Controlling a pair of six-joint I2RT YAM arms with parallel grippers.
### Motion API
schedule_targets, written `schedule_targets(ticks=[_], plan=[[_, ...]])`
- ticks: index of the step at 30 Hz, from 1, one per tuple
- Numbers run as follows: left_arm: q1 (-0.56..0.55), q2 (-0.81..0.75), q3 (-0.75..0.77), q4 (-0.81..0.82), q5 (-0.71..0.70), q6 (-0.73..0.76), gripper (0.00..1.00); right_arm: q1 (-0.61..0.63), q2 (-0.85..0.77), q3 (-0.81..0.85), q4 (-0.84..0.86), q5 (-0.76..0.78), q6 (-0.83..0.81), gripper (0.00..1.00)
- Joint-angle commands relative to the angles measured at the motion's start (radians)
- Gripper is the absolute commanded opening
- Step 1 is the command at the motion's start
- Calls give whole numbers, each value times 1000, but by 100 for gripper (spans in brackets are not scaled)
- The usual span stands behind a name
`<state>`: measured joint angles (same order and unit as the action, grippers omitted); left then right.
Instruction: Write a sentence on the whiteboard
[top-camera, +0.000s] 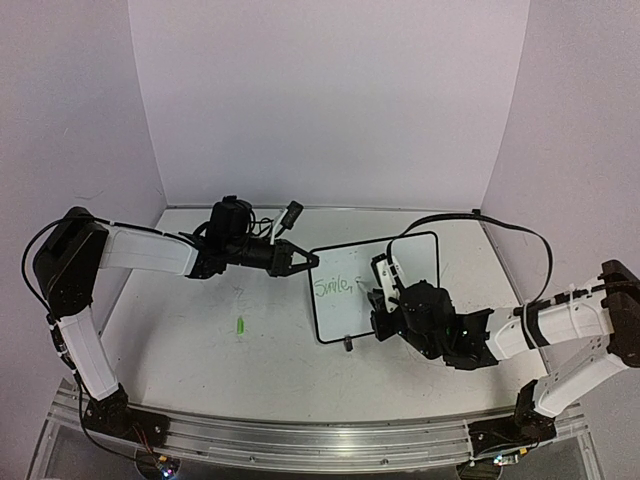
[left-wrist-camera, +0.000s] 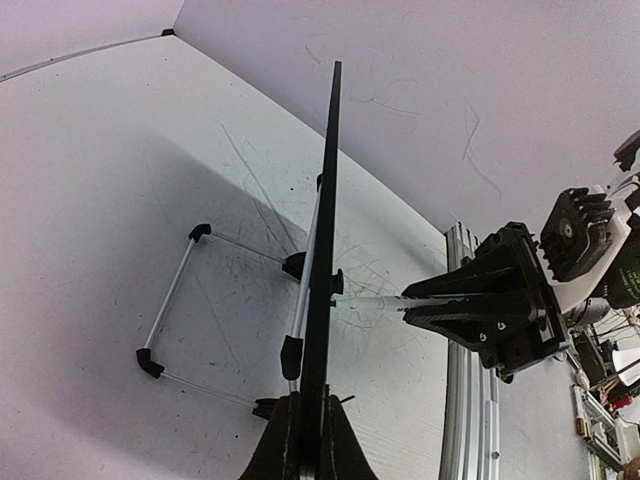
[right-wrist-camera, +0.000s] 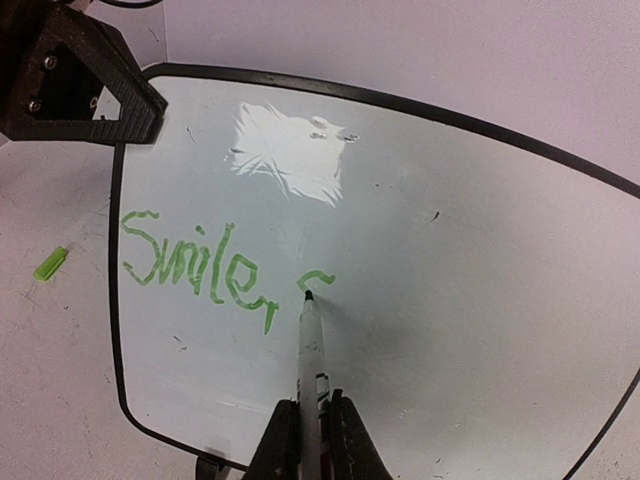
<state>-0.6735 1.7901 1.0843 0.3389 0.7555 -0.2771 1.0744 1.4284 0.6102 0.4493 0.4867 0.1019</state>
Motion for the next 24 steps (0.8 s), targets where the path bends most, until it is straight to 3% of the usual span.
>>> schedule_targets(ticks=[1,24], plan=[[-2,-31,4,-51,1,15,0,-3,-17,-9,-36,43,26,0],[-1,-34,3,-51,1,15,0,17,-14,-12,-49,30,38,0]])
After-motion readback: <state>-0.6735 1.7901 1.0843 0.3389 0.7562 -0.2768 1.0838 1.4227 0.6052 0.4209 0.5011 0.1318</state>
